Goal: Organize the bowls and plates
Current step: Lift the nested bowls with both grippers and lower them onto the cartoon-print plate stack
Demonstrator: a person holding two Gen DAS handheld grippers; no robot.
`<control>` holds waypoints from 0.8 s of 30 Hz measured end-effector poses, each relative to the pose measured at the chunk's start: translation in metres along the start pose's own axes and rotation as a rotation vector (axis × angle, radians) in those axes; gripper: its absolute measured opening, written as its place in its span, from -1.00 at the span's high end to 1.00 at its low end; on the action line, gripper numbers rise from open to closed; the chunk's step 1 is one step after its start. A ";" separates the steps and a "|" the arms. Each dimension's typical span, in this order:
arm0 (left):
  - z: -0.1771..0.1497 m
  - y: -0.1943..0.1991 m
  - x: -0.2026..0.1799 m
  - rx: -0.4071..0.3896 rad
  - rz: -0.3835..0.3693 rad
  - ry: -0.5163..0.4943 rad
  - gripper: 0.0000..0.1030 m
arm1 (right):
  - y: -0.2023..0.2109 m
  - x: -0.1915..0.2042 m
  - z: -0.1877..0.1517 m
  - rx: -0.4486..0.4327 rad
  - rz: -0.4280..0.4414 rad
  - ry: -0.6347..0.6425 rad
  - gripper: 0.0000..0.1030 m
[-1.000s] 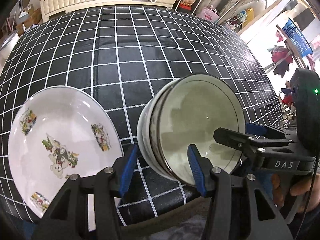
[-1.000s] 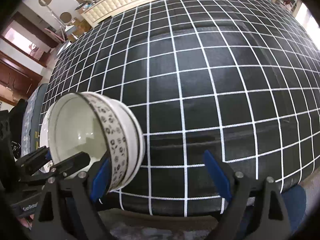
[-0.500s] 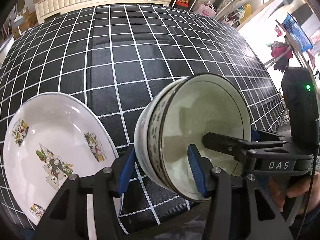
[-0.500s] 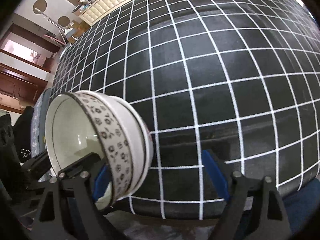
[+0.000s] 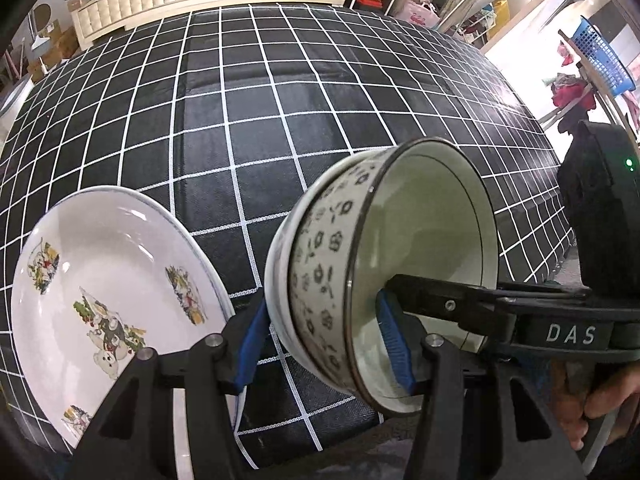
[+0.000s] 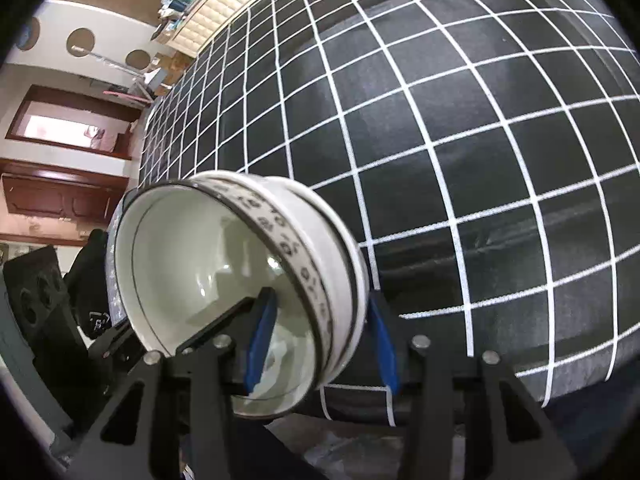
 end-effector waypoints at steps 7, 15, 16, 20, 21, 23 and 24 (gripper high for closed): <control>-0.002 -0.001 -0.002 0.006 0.012 0.027 0.06 | -0.002 0.003 0.000 0.018 -0.035 -0.036 0.02; -0.002 0.004 -0.002 0.005 0.006 0.054 0.05 | 0.003 0.016 0.000 0.000 -0.053 -0.020 0.02; -0.002 0.006 -0.003 -0.002 0.005 0.054 0.05 | 0.004 0.018 -0.001 -0.002 -0.054 -0.015 0.02; -0.004 0.015 0.000 -0.019 0.008 0.049 0.04 | 0.006 0.029 -0.001 -0.015 -0.059 0.013 0.02; -0.004 0.017 -0.001 -0.024 0.010 0.049 0.04 | 0.006 0.031 -0.001 -0.018 -0.062 0.019 0.02; -0.005 0.023 0.000 -0.035 0.010 0.051 0.04 | 0.009 0.038 -0.002 -0.026 -0.066 0.035 0.02; -0.004 0.025 0.000 -0.039 0.009 0.054 0.04 | 0.011 0.042 -0.001 -0.030 -0.066 0.044 0.02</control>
Point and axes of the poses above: each gripper's, at about its wrist camera, not at the fingertips, and y roughly against the way its jaws point, x to its left, z to its top, the point moved 5 cm from there along -y, roughly the way its jaws point
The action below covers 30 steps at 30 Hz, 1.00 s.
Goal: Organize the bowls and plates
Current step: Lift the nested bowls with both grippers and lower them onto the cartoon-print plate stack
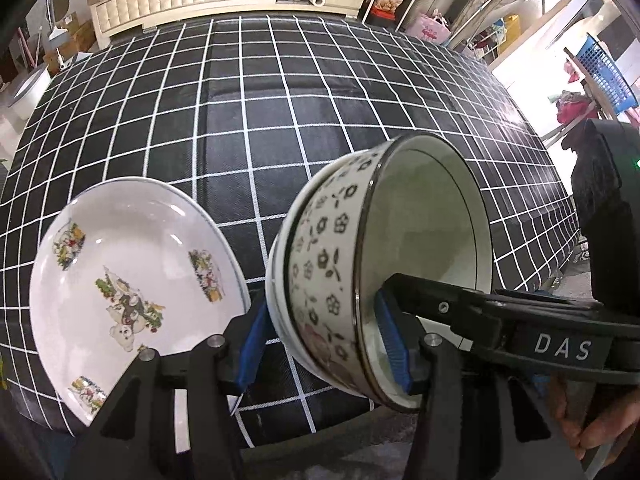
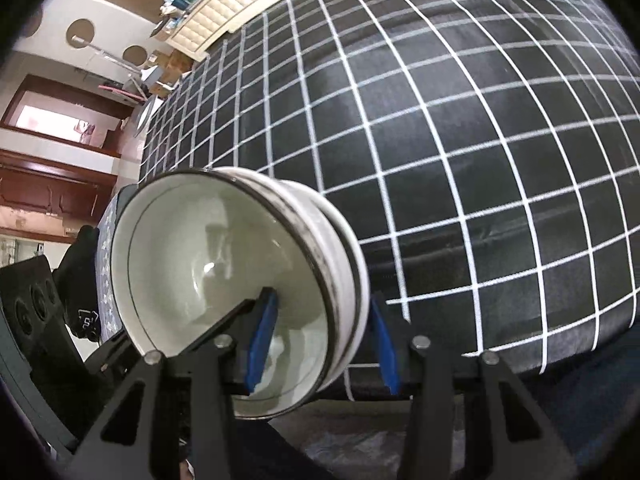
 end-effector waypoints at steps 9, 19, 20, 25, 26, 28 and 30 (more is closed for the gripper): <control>0.001 0.046 0.018 -0.073 0.023 0.008 0.03 | 0.008 0.050 0.003 -0.017 0.020 0.085 0.02; -0.008 0.091 0.073 -0.132 0.091 0.099 0.03 | -0.028 0.110 0.005 0.043 0.054 0.193 0.02; -0.010 0.093 0.080 -0.133 0.097 0.111 0.03 | -0.033 0.114 0.005 0.050 0.056 0.198 0.02; -0.021 0.096 0.113 -0.121 0.122 0.157 0.03 | -0.058 0.127 0.005 0.093 0.060 0.213 0.02; -0.021 0.093 0.114 -0.115 0.125 0.163 0.03 | -0.063 0.129 0.005 0.100 0.059 0.214 0.02; -0.024 0.088 0.122 -0.101 0.131 0.174 0.03 | -0.072 0.129 0.005 0.114 0.057 0.211 0.02; -0.026 0.084 0.124 -0.091 0.133 0.180 0.03 | -0.076 0.128 0.002 0.127 0.055 0.211 0.02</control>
Point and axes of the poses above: each gripper's, at about its wrist camera, not at the fingertips, and y roughly against the way its jaws point, x to its left, z to its top, the point moved 5 cm from there along -y, roughly the way its jaws point
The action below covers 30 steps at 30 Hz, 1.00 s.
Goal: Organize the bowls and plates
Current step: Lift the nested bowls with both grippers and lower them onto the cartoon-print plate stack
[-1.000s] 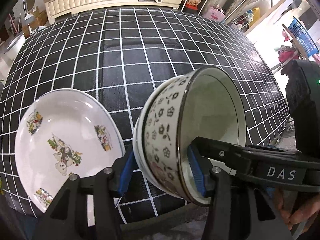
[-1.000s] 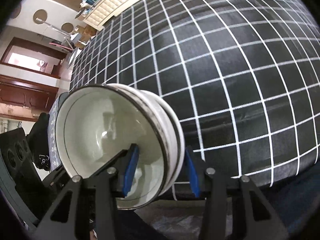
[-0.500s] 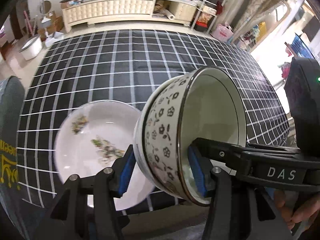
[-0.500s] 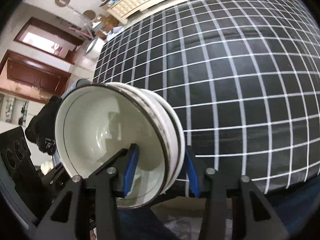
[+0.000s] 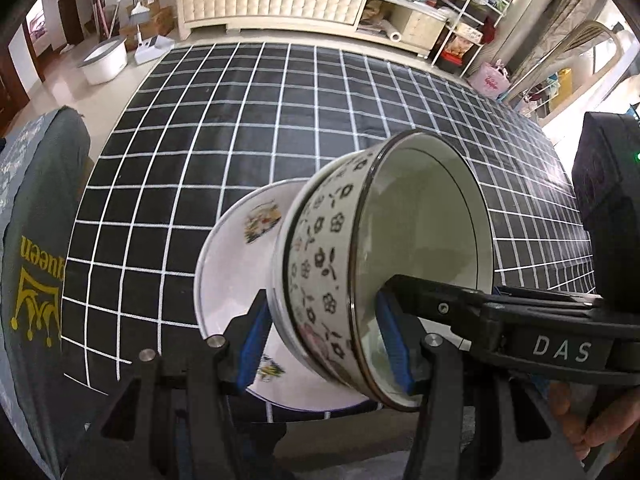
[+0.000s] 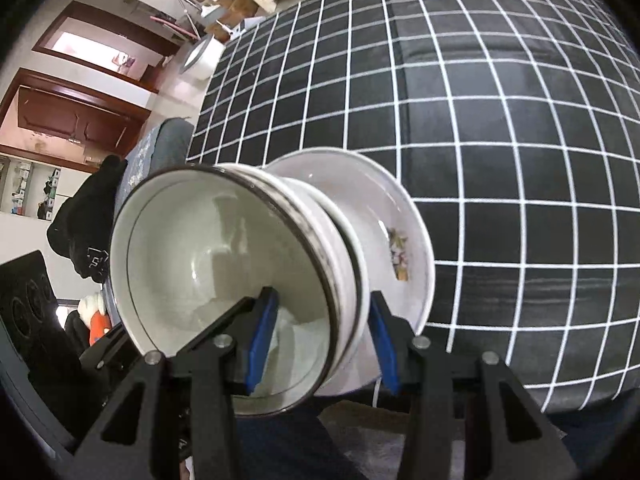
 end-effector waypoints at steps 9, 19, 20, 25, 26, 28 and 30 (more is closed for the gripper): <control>-0.003 -0.019 0.008 0.024 0.012 0.003 0.03 | -0.010 -0.004 0.004 0.023 -0.013 0.000 0.02; 0.003 -0.024 0.006 0.030 0.039 -0.025 0.04 | -0.018 -0.003 0.008 0.031 -0.017 -0.003 0.02; 0.003 -0.024 0.006 0.029 0.041 -0.026 0.04 | -0.019 -0.004 0.008 0.036 -0.014 -0.008 0.02; 0.003 -0.025 0.007 0.021 0.052 -0.040 0.05 | -0.021 -0.007 0.005 0.031 0.002 -0.027 0.01; 0.003 -0.025 0.007 0.020 0.053 -0.039 0.05 | -0.022 -0.008 0.005 0.031 0.005 -0.028 0.01; 0.003 -0.025 0.007 0.015 0.057 -0.035 0.05 | -0.021 -0.008 0.005 0.030 0.010 -0.032 0.00; 0.003 -0.025 0.007 0.014 0.059 -0.032 0.05 | -0.020 -0.010 0.005 0.028 0.014 -0.033 -0.01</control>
Point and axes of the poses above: each gripper's, at about its wrist camera, not at the fingertips, and y roughly against the way its jaws point, x to its left, z to its top, the point moved 5 cm from there along -y, roughly the way its jaws point
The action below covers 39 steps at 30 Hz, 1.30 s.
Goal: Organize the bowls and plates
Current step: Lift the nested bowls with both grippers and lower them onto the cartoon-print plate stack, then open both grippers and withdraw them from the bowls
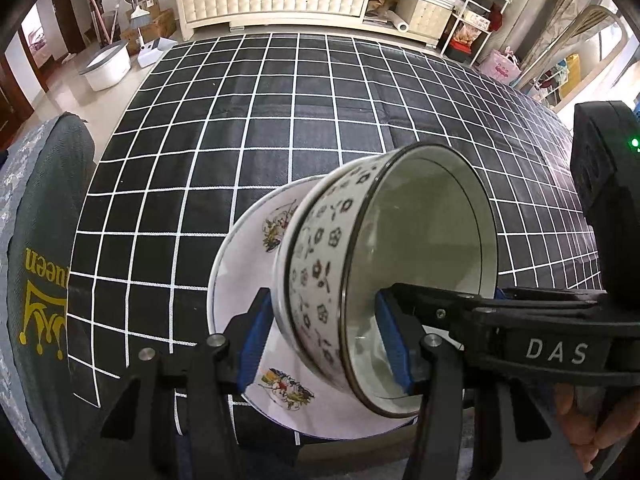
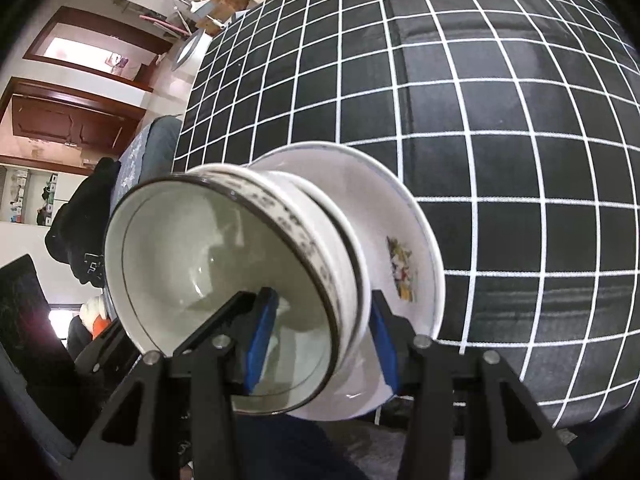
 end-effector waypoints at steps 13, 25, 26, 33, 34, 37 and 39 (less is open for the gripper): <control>-0.002 0.023 0.002 -0.061 0.012 0.027 -0.01 | 0.032 -0.009 -0.010 -0.068 0.009 -0.004 -0.25; -0.005 0.088 -0.014 -0.259 0.069 0.015 -0.05 | 0.091 -0.007 -0.040 -0.212 -0.022 0.075 -0.27; -0.006 0.093 -0.017 -0.273 0.071 0.009 -0.05 | 0.100 -0.006 -0.045 -0.238 -0.035 0.092 -0.27; -0.019 0.129 -0.042 -0.379 0.098 -0.043 -0.05 | 0.154 -0.003 -0.075 -0.401 -0.165 0.218 -0.32; -0.023 0.134 -0.047 -0.399 0.102 -0.052 -0.05 | 0.162 -0.003 -0.082 -0.431 -0.193 0.242 -0.34; -0.033 0.146 -0.057 -0.468 0.123 -0.074 -0.05 | 0.179 0.000 -0.100 -0.511 -0.253 0.289 -0.43; -0.040 0.150 -0.065 -0.498 0.129 -0.090 -0.05 | 0.189 0.000 -0.110 -0.564 -0.281 0.305 -0.47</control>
Point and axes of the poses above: each gripper's, at about its wrist camera, not at the fingertips, and y roughly against the way its jaws point, x to its left, z to its top, the point moved 5 cm from there along -y, roughly the way its jaws point
